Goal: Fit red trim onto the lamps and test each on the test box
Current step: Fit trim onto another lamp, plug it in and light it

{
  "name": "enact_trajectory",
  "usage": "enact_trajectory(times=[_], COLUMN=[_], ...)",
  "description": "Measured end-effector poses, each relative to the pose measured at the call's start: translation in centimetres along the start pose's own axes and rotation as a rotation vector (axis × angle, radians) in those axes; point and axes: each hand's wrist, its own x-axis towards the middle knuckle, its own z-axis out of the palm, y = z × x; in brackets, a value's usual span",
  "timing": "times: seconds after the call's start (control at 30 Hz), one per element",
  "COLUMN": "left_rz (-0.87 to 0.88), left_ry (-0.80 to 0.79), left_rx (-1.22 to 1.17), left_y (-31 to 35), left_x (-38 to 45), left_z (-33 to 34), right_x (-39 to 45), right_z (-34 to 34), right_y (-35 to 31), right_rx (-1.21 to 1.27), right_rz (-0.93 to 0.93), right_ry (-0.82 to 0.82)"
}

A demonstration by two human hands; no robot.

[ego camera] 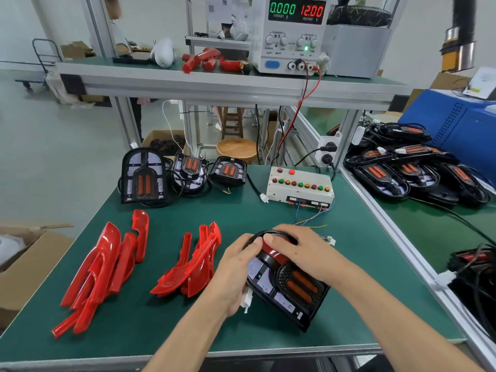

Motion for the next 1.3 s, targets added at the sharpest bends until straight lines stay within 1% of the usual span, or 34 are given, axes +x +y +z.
enact_trajectory(times=[0.2,0.4,0.47,0.53,0.63,0.67,0.73,0.83,0.9,1.03,1.1,1.2,1.3], left_rz=[0.073,0.104,0.089,0.033,-0.019,-0.025,-0.028,0.037,0.062,0.053,0.029,0.019,0.046], left_ry=[0.083,0.089,0.056,-0.005,-0.061,-0.065,-0.046,0.002,0.045,0.053,0.052,0.054,0.042], left_rx=[0.117,0.206,0.191,0.155,0.122,0.112,0.109,0.210,0.232,0.179,0.144,0.130,0.132], left_y=[-0.5,-0.5,-0.3,0.2,0.8,0.8,0.7,0.1,-0.3,-0.2,-0.2,-0.4,-0.6], left_x=[0.1,0.6,0.6,0.6,0.7,0.7,0.6,0.6,0.6,0.7,0.7,0.7,0.6], left_z=[0.4,0.3,0.2,0.1,-0.5,-0.8,-1.1,-1.4,-1.4,-1.4,-1.6,-1.7,-1.9], right_x=[-0.1,0.0,0.1,0.2,0.0,-0.3,-1.1,-2.8,-3.9,-5.3,-5.6,-5.8,-5.9], right_z=[0.7,0.4,0.2,-0.1,-1.0,-1.5,-2.6,-3.2,-2.8,-2.6,-2.6,-2.3,-1.9], right_y=[0.0,-0.3,-0.3,-0.2,0.2,0.6,1.7,3.5,4.6,6.2,6.5,6.8,7.0], right_rx=[-0.065,-0.033,-0.032,-0.045,0.098,0.112,0.062,0.046,0.052,0.237,0.287,0.261,0.247], right_rz=[-0.009,-0.014,-0.024,0.001,0.056,0.054,0.043,0.074,0.084,0.073,0.093,0.096,0.076], right_ry=[0.098,0.095,0.094,0.062,-0.071,-0.092,-0.073,-0.066,-0.080,-0.082,-0.082,-0.056,-0.003])
